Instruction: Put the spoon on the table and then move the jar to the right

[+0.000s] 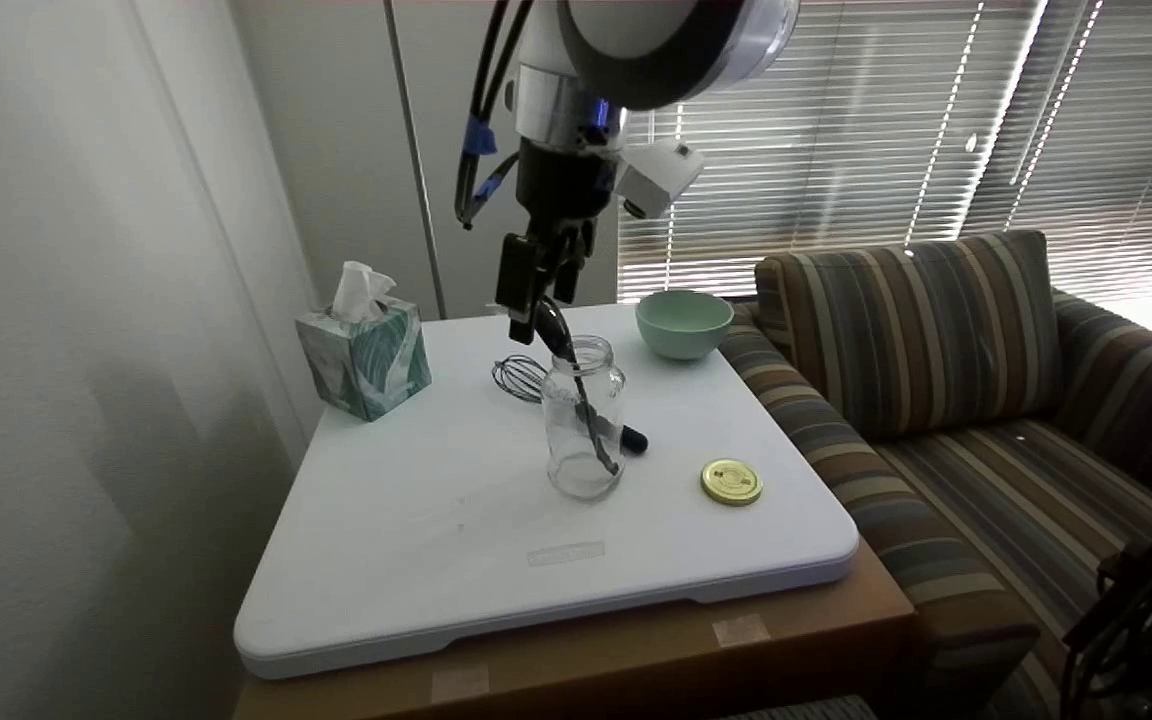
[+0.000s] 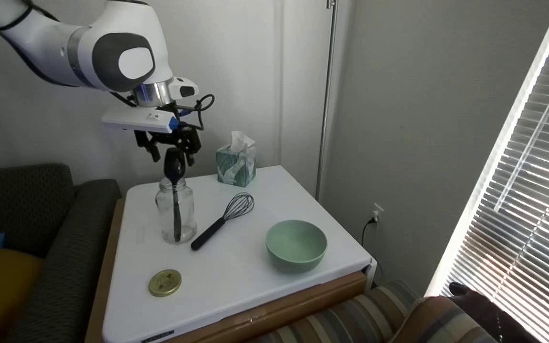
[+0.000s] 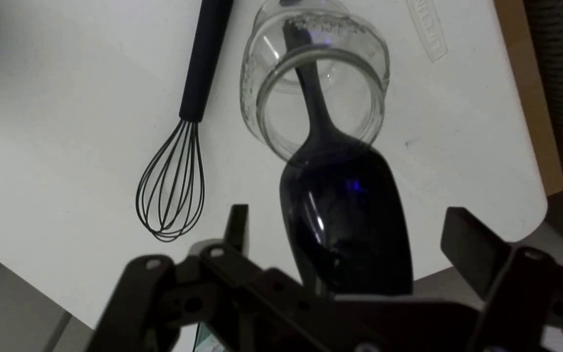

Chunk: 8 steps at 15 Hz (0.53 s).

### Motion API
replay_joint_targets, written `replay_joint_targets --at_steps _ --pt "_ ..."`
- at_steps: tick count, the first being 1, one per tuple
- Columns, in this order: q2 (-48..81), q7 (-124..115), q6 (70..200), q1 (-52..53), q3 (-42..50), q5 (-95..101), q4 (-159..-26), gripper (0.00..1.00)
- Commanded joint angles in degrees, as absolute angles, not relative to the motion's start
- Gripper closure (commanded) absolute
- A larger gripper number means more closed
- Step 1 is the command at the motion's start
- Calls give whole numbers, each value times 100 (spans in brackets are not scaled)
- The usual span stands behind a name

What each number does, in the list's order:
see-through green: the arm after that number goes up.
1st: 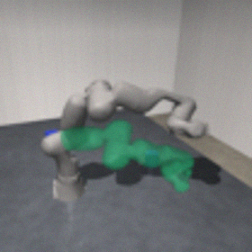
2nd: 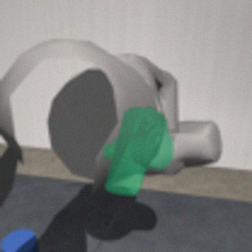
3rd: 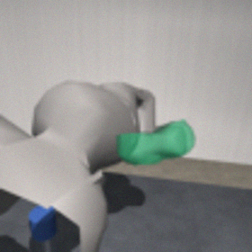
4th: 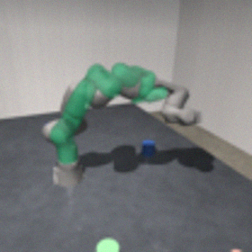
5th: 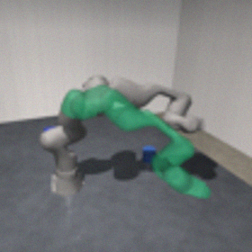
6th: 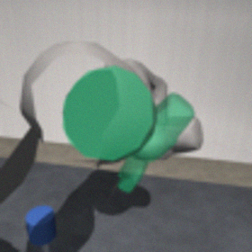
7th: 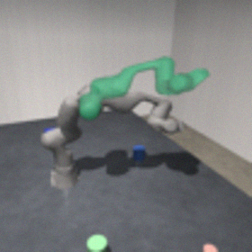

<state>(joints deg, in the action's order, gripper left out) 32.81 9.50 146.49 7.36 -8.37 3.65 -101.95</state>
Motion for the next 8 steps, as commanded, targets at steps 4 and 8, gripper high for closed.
replay_joint_targets --at_steps 4,8 --pt "3399 1579 14276 636 -920 431 -9761 0" --pt "3328 1719 14237 594 -926 434 -9882 2"
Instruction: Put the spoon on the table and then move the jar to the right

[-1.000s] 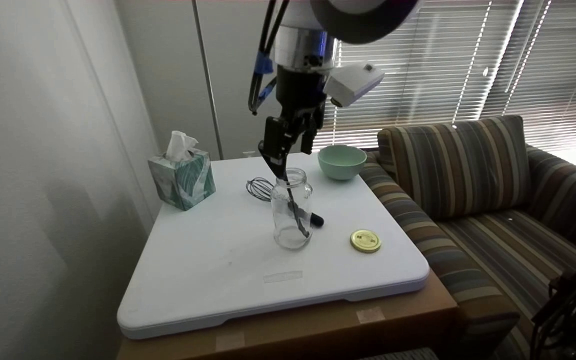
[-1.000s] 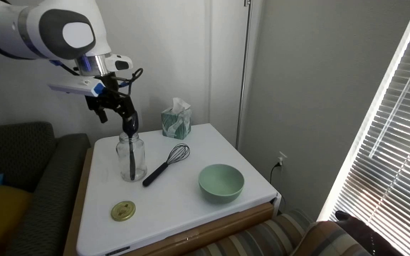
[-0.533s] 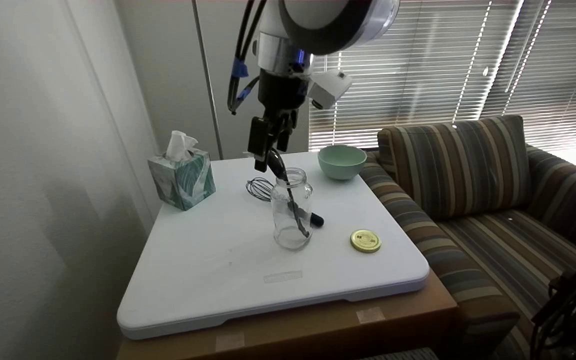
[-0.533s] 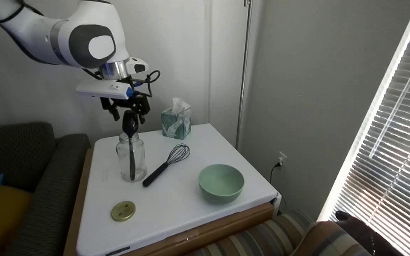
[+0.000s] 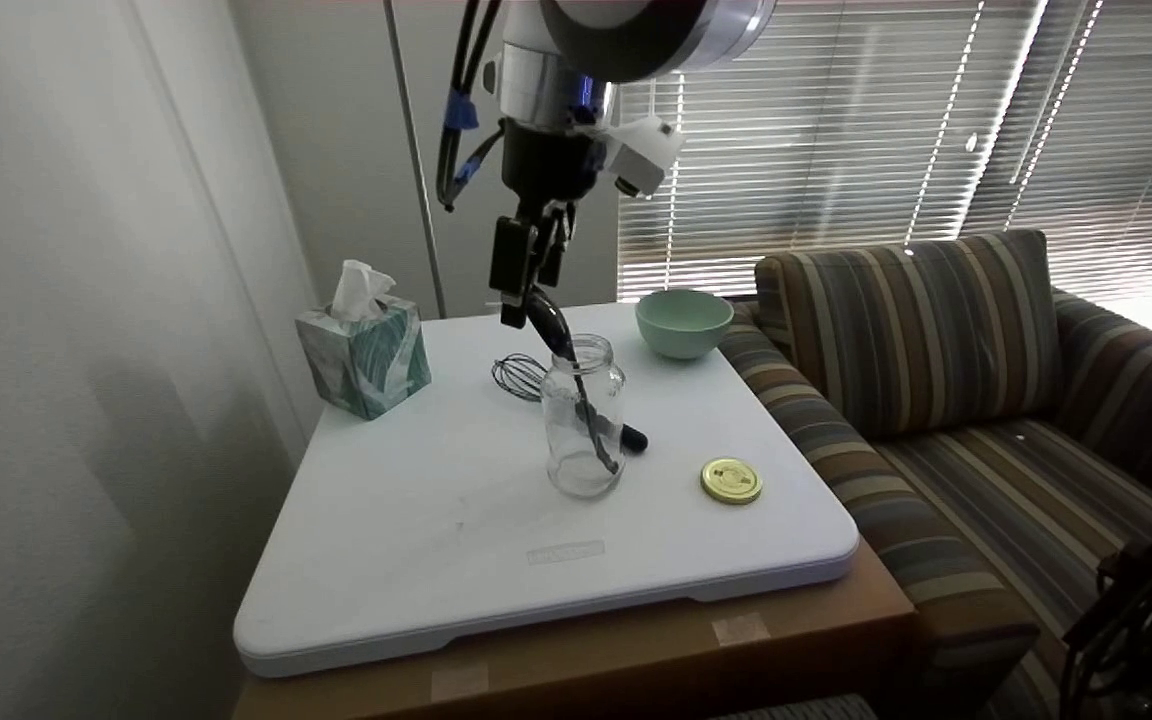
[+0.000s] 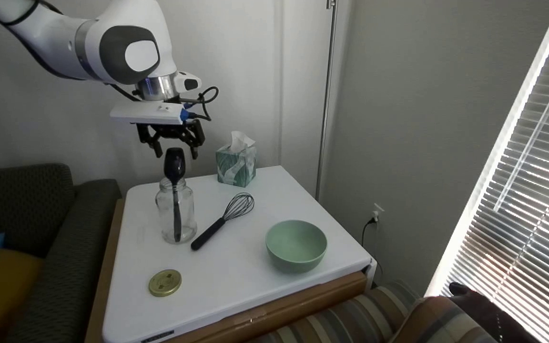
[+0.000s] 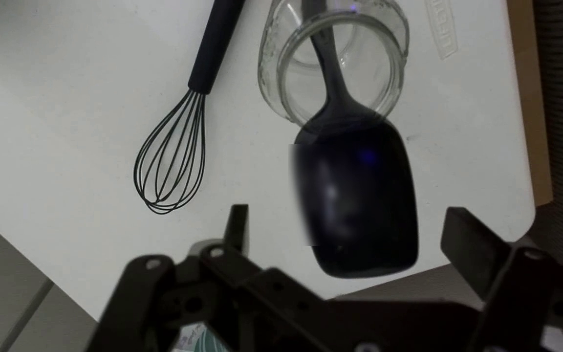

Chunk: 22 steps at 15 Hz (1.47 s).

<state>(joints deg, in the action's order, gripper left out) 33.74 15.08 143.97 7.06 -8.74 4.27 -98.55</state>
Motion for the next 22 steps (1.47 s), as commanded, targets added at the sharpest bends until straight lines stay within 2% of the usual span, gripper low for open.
replay_joint_targets --at_steps 1,4,5,9,12,22 --pt "3322 1737 14228 574 -946 395 -9904 4" --pt "3328 1794 14217 467 -1077 146 -9945 20" --pt "3326 1810 14211 444 -1111 62 -9967 30" --pt "3310 1880 14196 370 -1226 -201 -10054 49" --pt "3241 1847 14230 383 -1202 -217 -10077 71" --pt "2780 1543 14524 593 -992 111 -10315 82"
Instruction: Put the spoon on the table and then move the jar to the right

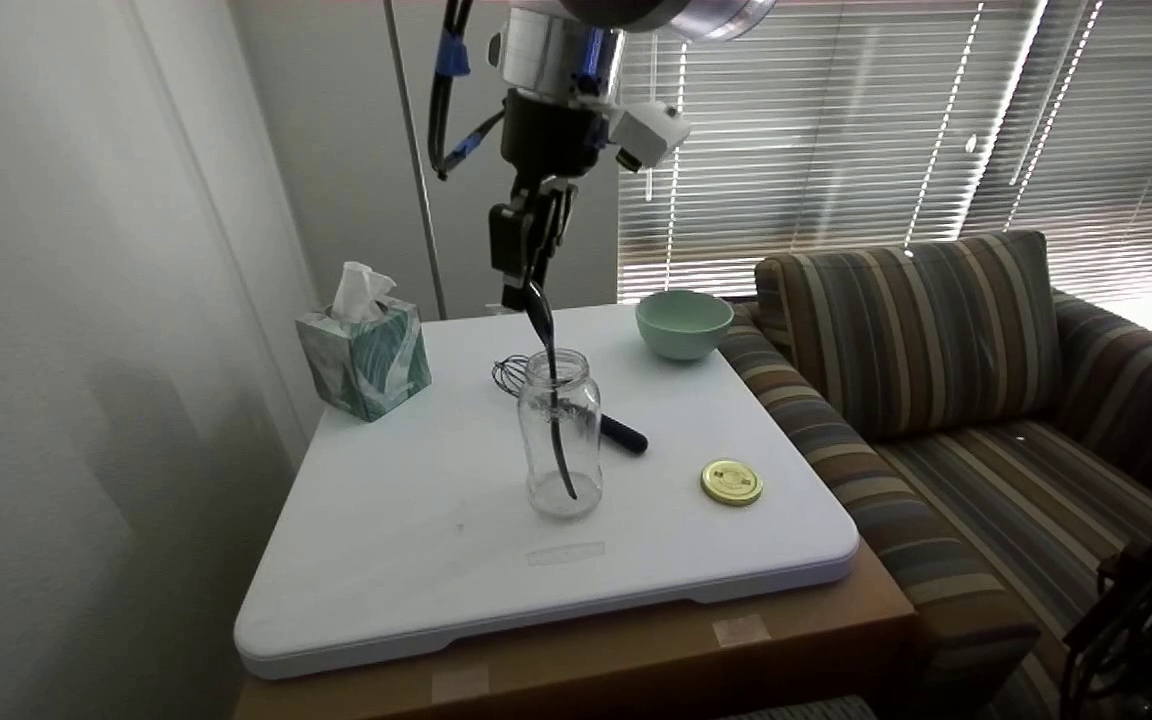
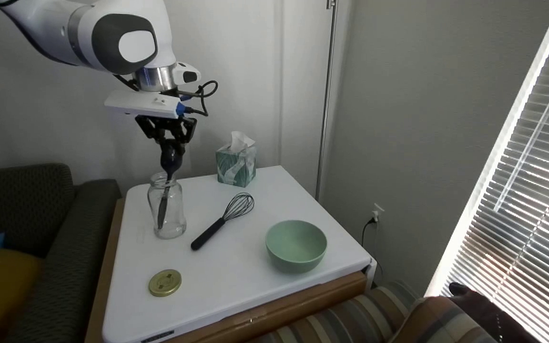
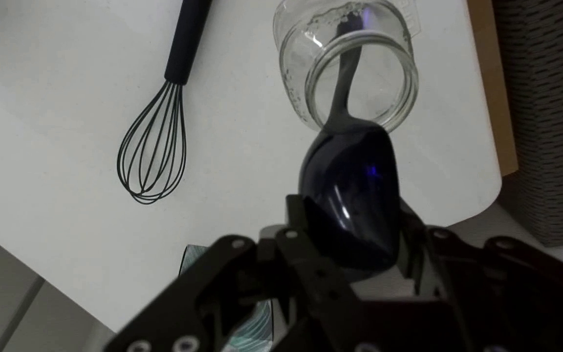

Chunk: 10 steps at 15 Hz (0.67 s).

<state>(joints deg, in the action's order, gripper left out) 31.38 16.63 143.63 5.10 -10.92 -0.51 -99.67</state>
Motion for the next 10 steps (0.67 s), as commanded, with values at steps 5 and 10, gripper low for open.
replay_joint_targets --at_steps 5,10 --pt "2265 1008 14619 989 -611 1131 -10467 100" --pt "1906 278 14683 1306 -265 2241 -10497 74"
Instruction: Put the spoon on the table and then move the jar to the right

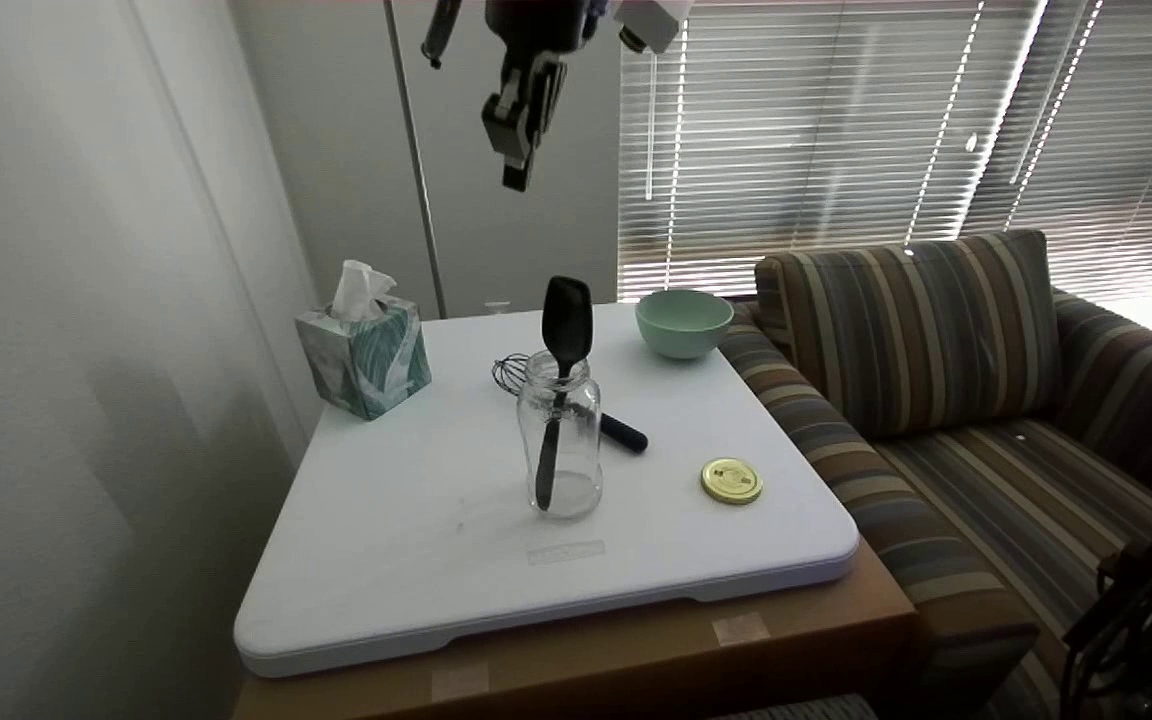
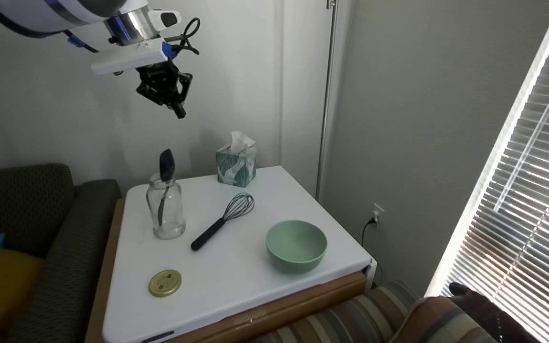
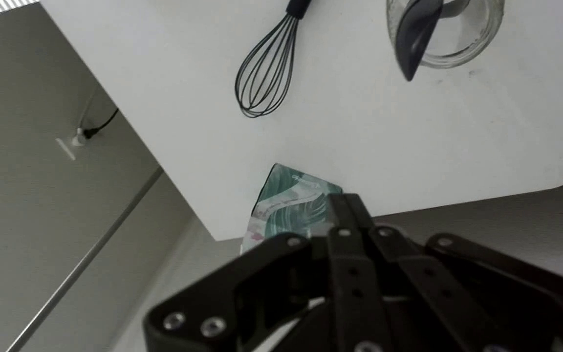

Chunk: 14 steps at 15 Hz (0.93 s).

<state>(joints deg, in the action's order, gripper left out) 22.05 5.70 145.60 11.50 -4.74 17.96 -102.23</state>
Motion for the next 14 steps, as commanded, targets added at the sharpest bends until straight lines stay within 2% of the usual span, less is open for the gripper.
replay_joint_targets --at_steps 1,7,11,14 --pt "1851 149 14579 1335 -237 2364 -10514 73" --pt "1787 -692 13486 1245 -312 1956 -10803 32" --pt "1982 -761 13469 1101 -447 1179 -10991 3" --pt "2123 -667 13681 1072 -502 742 -11036 0"
